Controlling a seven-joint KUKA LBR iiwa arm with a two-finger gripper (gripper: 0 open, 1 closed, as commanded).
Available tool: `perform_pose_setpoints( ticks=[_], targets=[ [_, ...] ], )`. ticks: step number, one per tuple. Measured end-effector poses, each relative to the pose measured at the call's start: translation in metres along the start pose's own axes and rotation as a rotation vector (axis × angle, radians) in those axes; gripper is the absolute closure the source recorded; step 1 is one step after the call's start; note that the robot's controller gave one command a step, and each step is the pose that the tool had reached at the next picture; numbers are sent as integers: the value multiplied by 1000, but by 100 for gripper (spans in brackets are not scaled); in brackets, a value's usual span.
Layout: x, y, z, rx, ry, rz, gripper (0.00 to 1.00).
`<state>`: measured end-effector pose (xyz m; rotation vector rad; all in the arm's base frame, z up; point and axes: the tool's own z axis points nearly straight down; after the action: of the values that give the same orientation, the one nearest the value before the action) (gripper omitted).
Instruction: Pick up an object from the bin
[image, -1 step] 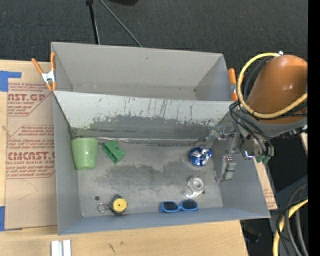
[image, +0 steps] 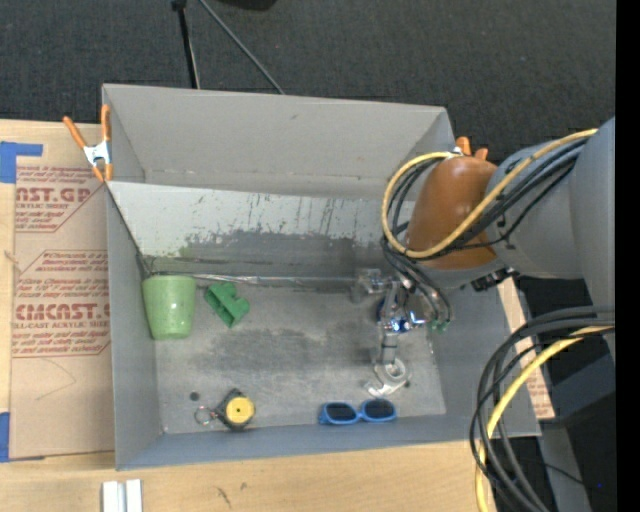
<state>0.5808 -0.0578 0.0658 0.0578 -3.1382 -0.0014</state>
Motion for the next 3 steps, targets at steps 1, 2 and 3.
perform_pose_setpoints(
  ticks=[1, 2, 3],
  targets=[
    [4, -68, -10, 5, -6, -42, 0],
    [-1, -82, -4, 2, -6, -170, 0],
    [-1, -81, -5, 2, -6, -170, 100]
  ],
)
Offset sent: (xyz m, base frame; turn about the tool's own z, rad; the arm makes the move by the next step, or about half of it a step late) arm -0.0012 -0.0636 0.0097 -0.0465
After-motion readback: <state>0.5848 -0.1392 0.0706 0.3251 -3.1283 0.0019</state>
